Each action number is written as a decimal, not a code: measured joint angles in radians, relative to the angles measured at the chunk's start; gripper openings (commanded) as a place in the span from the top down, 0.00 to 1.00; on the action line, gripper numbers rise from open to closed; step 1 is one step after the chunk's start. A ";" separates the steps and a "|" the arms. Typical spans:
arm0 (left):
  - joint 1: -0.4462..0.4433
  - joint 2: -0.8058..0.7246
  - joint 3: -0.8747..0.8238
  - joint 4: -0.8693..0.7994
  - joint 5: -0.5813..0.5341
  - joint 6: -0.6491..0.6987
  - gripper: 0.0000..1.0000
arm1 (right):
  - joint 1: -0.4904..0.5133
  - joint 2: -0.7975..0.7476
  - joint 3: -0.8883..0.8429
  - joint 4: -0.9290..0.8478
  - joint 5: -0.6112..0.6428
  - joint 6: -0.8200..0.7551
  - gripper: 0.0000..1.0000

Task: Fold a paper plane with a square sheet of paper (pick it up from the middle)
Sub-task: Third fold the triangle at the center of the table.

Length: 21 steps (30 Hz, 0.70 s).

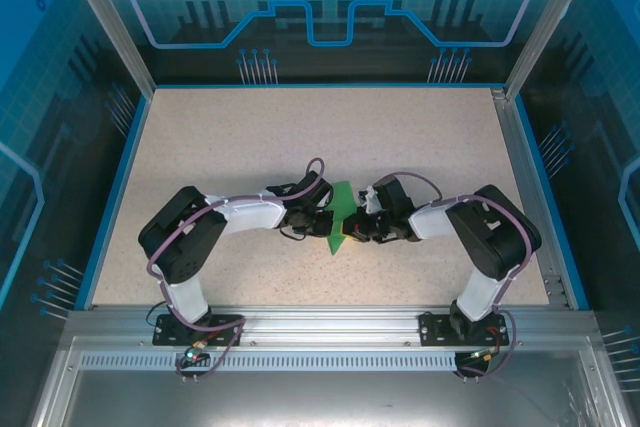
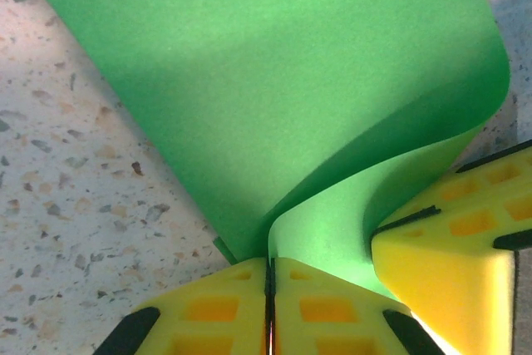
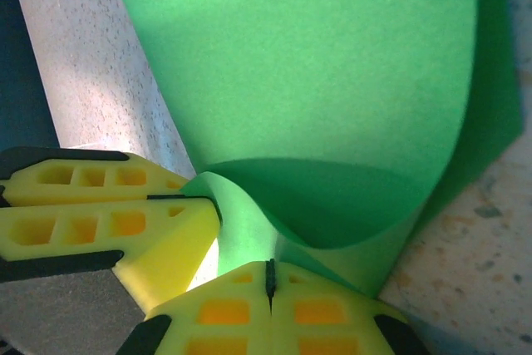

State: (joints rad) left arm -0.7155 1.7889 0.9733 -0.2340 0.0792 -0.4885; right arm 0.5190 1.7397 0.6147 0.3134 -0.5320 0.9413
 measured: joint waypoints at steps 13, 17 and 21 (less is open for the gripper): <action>0.000 0.000 0.000 0.000 0.000 0.001 0.88 | -0.084 -0.098 0.016 -0.036 -0.026 -0.031 0.99; 0.000 0.000 0.001 0.000 0.000 0.001 0.88 | -0.098 -0.064 0.039 -0.035 -0.038 -0.043 0.99; 0.000 0.000 0.001 0.000 0.000 0.001 0.88 | -0.101 -0.014 0.043 -0.037 -0.045 -0.053 0.99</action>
State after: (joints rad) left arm -0.7155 1.7889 0.9741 -0.2344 0.0792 -0.4877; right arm 0.4179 1.7260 0.6579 0.2764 -0.5770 0.8879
